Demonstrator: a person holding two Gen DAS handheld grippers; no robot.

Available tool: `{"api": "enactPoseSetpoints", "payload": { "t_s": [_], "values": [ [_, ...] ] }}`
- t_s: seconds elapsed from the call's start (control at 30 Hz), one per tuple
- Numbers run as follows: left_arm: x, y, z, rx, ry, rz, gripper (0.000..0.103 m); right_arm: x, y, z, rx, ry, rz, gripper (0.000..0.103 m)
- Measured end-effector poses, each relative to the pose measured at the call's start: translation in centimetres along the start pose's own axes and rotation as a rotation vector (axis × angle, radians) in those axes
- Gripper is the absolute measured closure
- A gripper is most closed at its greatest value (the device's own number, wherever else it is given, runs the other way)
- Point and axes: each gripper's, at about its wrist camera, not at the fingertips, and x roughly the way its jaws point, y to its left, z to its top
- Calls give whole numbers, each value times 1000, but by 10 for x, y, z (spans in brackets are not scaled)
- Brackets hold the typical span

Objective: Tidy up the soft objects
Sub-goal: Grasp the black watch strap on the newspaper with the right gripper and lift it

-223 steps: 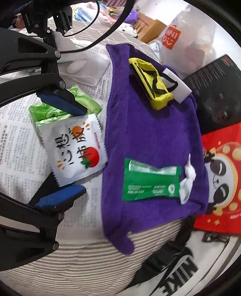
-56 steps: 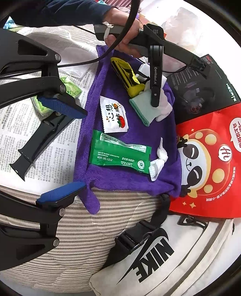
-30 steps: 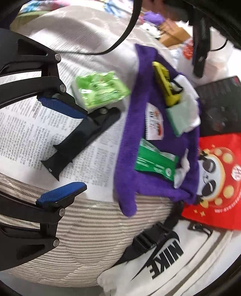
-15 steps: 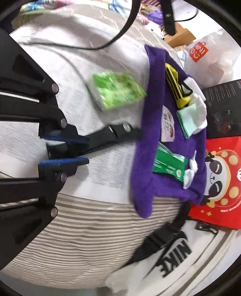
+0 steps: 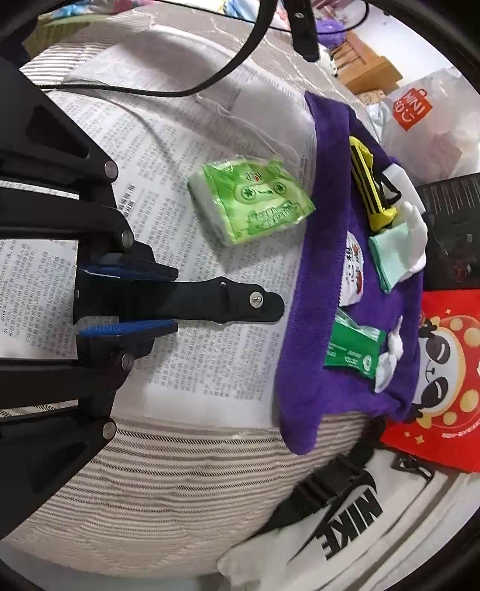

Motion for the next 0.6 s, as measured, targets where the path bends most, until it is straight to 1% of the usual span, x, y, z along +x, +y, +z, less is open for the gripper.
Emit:
{"api": "enactPoseSetpoints", "payload": {
  "t_s": [0.07, 0.13, 0.27, 0.4, 0.47, 0.53, 0.6],
  "values": [
    [2, 3, -2, -11, 11, -3, 34, -6, -3, -2, 21, 2, 19, 82],
    [3, 6, -5, -14, 10, -8, 34, -16, -5, -6, 41, -9, 7, 82],
    [4, 8, -7, -16, 10, -19, 34, -30, -6, -21, 59, 3, 0, 82],
    [6, 6, -10, -9, 14, -33, 34, -23, -4, -35, 62, 46, -5, 82],
    [8, 4, -10, -5, 20, -37, 34, -19, -2, -37, 62, 43, -13, 81],
    [10, 3, -11, 0, 26, -36, 34, -19, -2, -36, 65, 30, -13, 78],
    [10, 2, -13, 1, 29, -32, 34, -15, -2, -34, 71, 32, -12, 69]
  ]
}}
